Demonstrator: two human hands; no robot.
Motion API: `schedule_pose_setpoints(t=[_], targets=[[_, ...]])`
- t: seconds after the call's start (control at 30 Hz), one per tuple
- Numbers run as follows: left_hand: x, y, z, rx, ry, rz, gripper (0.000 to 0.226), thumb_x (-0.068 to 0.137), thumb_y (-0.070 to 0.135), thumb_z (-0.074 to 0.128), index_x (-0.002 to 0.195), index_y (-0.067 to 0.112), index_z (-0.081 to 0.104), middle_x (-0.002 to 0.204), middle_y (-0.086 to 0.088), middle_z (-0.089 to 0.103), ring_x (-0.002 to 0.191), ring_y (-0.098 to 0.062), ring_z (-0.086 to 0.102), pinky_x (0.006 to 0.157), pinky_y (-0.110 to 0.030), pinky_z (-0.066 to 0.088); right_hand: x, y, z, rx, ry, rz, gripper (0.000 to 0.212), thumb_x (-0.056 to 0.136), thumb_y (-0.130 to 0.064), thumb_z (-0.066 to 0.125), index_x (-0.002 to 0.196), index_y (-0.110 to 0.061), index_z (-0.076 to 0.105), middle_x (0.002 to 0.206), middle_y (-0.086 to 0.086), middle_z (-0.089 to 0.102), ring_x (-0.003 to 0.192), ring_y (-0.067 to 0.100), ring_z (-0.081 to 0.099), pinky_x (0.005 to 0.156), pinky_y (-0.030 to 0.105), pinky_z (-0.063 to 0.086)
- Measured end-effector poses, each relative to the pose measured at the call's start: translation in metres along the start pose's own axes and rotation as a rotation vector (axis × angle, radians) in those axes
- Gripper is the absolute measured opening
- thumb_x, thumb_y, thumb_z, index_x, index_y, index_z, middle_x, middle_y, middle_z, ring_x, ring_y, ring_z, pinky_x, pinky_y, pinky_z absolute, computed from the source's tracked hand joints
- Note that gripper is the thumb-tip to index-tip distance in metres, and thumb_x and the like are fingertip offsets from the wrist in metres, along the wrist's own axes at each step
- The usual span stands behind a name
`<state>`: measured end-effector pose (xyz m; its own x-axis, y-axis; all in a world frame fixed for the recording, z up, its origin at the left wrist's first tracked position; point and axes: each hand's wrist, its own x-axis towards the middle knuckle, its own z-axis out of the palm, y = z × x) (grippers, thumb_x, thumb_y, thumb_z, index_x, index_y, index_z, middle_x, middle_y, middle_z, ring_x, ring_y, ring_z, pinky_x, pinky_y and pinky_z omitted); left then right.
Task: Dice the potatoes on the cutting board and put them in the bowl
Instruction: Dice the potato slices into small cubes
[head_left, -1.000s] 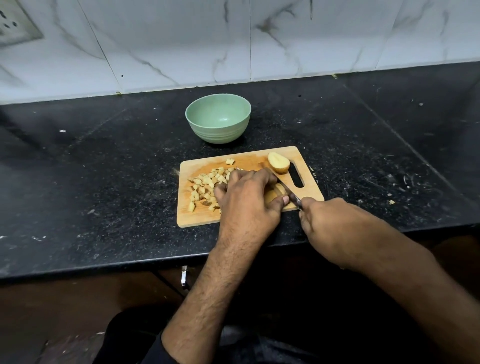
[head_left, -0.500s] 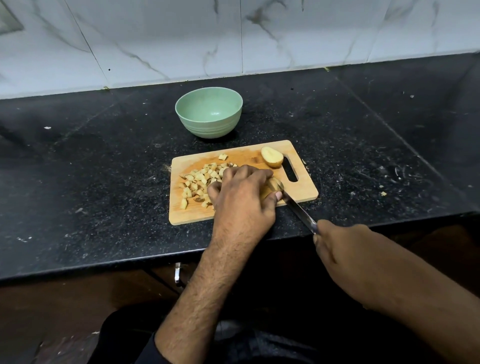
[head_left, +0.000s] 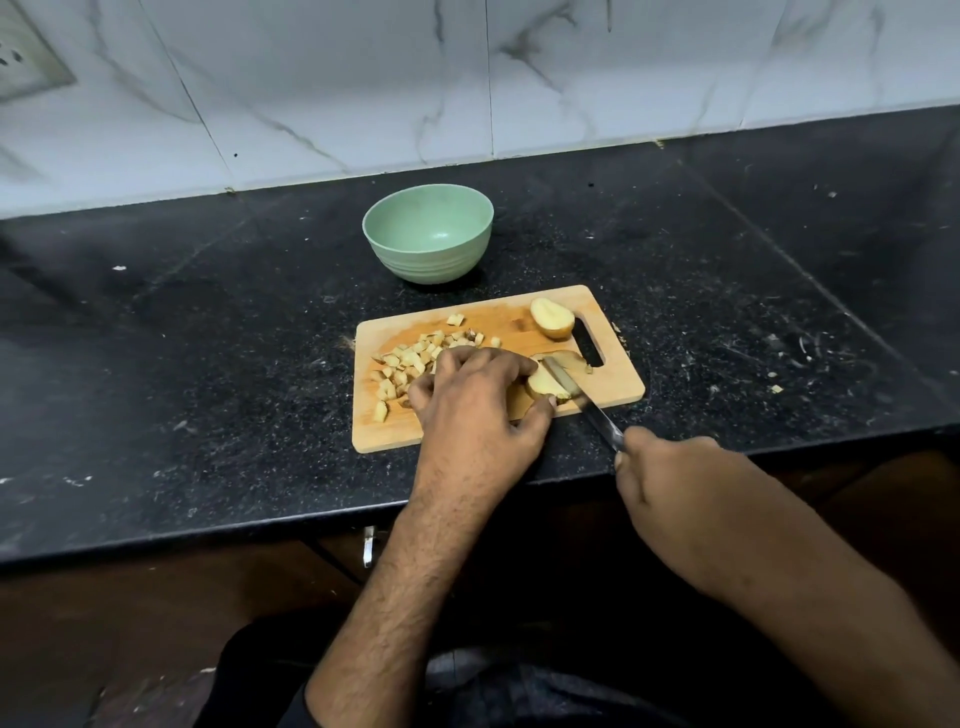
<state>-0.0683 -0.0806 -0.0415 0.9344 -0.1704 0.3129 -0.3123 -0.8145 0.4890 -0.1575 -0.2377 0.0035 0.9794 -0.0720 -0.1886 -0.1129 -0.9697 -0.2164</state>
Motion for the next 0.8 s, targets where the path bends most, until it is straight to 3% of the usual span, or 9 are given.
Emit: schedule_pose_setpoints(t=[0.27,0.4,0.57,0.8], targets=[[0.001,0.002,0.0,0.079,0.01,0.05,0.029,0.088,0.051,0.064,0.109,0.032,0.066,0.121,0.021,0.06,0.125,-0.01,0.033,0.094,-0.039,0.016,0.022,0.0,-0.005,-0.013,-0.038,-0.006,0.024,0.105,-0.043,0.028,0.109,-0.034,0.049,0.076,-0.008,0.05,0.068,0.011,0.047,0.068,0.034,0.043],[0.002,0.001,0.001,0.049,0.007,0.055,0.028,0.087,0.05,0.065,0.108,0.032,0.066,0.124,0.022,0.06,0.124,-0.006,0.034,0.089,-0.035,0.013,0.013,0.003,-0.008,-0.036,-0.028,-0.012,0.019,0.104,-0.044,0.028,0.092,-0.034,0.037,0.074,-0.007,0.049,0.07,0.014,0.049,0.066,0.034,0.042],[0.001,0.0,0.002,0.061,0.008,0.034,0.029,0.089,0.05,0.064,0.112,0.032,0.065,0.123,0.022,0.06,0.124,-0.006,0.033,0.096,-0.039,0.016,0.005,0.004,-0.012,-0.028,-0.041,0.002,0.025,0.104,-0.045,0.028,0.083,-0.032,0.031,0.076,-0.007,0.049,0.072,0.016,0.05,0.067,0.034,0.043],[0.003,0.002,-0.001,0.027,0.026,-0.021,0.035,0.089,0.045,0.068,0.12,0.031,0.064,0.118,0.017,0.062,0.124,-0.008,0.034,0.1,-0.041,0.016,0.012,0.001,-0.007,-0.015,-0.03,-0.011,0.027,0.104,-0.048,0.028,0.087,-0.03,0.038,0.078,-0.007,0.052,0.075,0.017,0.053,0.067,0.035,0.044]])
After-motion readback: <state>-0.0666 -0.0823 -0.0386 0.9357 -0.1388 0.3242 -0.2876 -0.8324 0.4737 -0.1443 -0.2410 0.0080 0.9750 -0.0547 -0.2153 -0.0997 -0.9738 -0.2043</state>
